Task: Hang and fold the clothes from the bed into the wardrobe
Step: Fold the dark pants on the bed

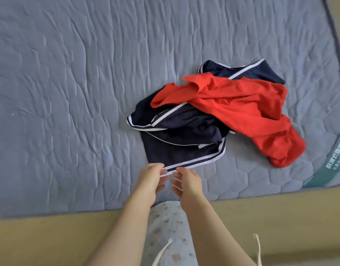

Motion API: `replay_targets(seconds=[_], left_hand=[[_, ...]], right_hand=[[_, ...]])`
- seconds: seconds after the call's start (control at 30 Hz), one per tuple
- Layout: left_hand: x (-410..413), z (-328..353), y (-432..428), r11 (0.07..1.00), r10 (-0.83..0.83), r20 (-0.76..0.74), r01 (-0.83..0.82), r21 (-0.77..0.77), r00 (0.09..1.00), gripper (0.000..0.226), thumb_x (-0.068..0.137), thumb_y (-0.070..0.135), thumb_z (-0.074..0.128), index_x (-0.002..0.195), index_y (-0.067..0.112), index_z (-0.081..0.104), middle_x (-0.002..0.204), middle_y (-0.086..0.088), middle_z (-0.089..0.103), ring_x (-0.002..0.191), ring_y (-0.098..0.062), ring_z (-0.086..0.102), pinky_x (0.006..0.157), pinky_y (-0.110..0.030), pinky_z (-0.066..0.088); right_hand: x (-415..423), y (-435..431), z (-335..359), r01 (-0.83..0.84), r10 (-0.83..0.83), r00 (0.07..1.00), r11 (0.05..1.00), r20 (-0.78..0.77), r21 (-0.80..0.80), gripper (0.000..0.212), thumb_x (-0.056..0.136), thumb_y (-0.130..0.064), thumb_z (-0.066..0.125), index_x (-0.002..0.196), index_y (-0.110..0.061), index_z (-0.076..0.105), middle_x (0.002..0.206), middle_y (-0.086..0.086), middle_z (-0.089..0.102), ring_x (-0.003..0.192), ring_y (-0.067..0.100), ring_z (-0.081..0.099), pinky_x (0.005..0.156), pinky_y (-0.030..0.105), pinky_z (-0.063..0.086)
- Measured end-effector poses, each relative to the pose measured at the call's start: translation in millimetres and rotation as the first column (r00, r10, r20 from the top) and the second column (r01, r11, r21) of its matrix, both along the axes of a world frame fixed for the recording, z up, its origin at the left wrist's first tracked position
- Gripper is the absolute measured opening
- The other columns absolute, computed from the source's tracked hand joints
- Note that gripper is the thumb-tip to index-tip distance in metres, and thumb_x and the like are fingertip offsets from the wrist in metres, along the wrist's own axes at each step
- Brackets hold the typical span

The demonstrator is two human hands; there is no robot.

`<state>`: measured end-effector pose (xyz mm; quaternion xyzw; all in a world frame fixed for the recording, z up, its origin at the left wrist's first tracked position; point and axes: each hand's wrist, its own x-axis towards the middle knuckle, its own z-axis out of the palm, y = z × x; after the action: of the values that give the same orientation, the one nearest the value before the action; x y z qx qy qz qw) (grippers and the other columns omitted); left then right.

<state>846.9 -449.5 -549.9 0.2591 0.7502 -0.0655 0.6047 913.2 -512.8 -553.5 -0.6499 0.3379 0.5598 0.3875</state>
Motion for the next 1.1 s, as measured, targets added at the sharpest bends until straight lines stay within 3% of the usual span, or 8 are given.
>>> replay_targets(seconds=[0.23,0.33,0.47,0.53,0.63,0.77,0.93,1.1], left_hand=[[-22.7,-84.3,-14.1,0.991,0.136,-0.167,-0.136,0.009,0.977,0.021,0.091,0.014,0.048,0.073,0.024,0.046,0.074,0.0,0.048,0.064,-0.016,0.045,0.06,-0.026,0.038],[-19.5,-112.4,-13.6,0.989,0.145,-0.198,-0.138,0.051,0.969,0.012,0.088,0.012,0.052,0.084,0.022,0.047,0.088,-0.001,0.05,0.077,-0.019,0.049,0.079,-0.03,0.043],[-19.0,-133.9,-10.3,0.991,0.124,-0.159,-0.116,0.06,0.98,0.016,0.087,0.014,0.058,0.102,0.012,0.051,0.091,0.0,0.054,0.078,-0.016,0.051,0.077,-0.029,0.041],[-20.4,-133.4,-10.8,0.994,0.103,-0.142,-0.096,0.059,0.984,0.007,0.088,0.014,0.058,0.094,0.01,0.056,0.088,-0.003,0.056,0.074,-0.016,0.051,0.07,-0.027,0.044],[-20.1,-114.8,-9.7,0.997,0.071,-0.092,-0.069,0.019,0.993,0.018,0.089,0.013,0.057,0.072,0.016,0.053,0.074,-0.004,0.054,0.06,-0.015,0.047,0.054,-0.023,0.038],[-23.1,-69.7,2.0,0.999,0.019,0.028,-0.02,0.031,0.999,0.017,0.088,0.01,0.056,0.073,0.017,0.054,0.078,-0.006,0.056,0.071,-0.021,0.05,0.059,-0.026,0.039],[-16.0,25.0,37.8,0.99,-0.065,0.246,0.032,0.137,0.967,0.01,0.089,0.008,0.055,0.082,0.015,0.056,0.084,-0.003,0.058,0.078,-0.015,0.054,0.071,-0.026,0.045],[-14.0,136.1,65.6,0.944,-0.185,0.379,0.057,0.324,0.907,0.022,0.087,0.001,0.053,0.072,0.015,0.059,0.074,-0.001,0.063,0.079,-0.018,0.057,0.081,-0.03,0.043]], right_hand=[[-17.0,-37.1,-63.2,0.089,-0.112,0.984,0.982,-0.137,-0.166,0.011,0.093,-0.014,0.05,0.098,-0.007,0.057,0.079,0.004,0.057,0.067,0.018,0.054,0.06,0.026,0.041],[-13.4,-38.8,-86.0,0.079,-0.1,0.99,0.978,-0.098,-0.194,0.012,0.094,-0.015,0.049,0.098,-0.007,0.058,0.081,0.004,0.059,0.07,0.018,0.056,0.064,0.028,0.044],[-13.4,-30.6,-104.0,0.039,-0.055,0.995,0.983,-0.088,-0.178,0.013,0.095,-0.016,0.048,0.094,-0.01,0.059,0.084,0.003,0.061,0.072,0.017,0.057,0.071,0.029,0.047],[-14.8,-27.5,-105.2,0.033,-0.048,0.996,0.983,-0.078,-0.18,0.014,0.095,-0.016,0.047,0.092,-0.01,0.06,0.085,0.004,0.061,0.072,0.017,0.058,0.072,0.029,0.048],[-17.2,-22.3,-94.9,0.045,-0.058,0.996,0.983,-0.069,-0.179,0.016,0.095,-0.016,0.047,0.092,-0.01,0.06,0.086,0.004,0.063,0.074,0.018,0.059,0.067,0.028,0.048],[-20.3,-9.6,-62.1,0.066,-0.077,0.993,0.991,-0.091,-0.119,0.015,0.095,-0.017,0.047,0.09,-0.011,0.06,0.084,0.003,0.063,0.073,0.017,0.06,0.06,0.026,0.045],[-13.5,4.5,10.5,0.142,-0.143,0.986,0.99,-0.087,-0.01,0.017,0.099,-0.024,0.042,0.11,-0.013,0.049,0.099,0.009,0.064,0.077,0.02,0.06,0.071,0.033,0.044],[10.1,21.2,97.5,0.006,-0.053,0.965,0.983,0.256,0.182,0.06,0.094,-0.001,0.043,0.142,-0.034,0.025,0.107,0.005,0.059,0.067,0.014,0.058,0.058,0.025,0.044]])
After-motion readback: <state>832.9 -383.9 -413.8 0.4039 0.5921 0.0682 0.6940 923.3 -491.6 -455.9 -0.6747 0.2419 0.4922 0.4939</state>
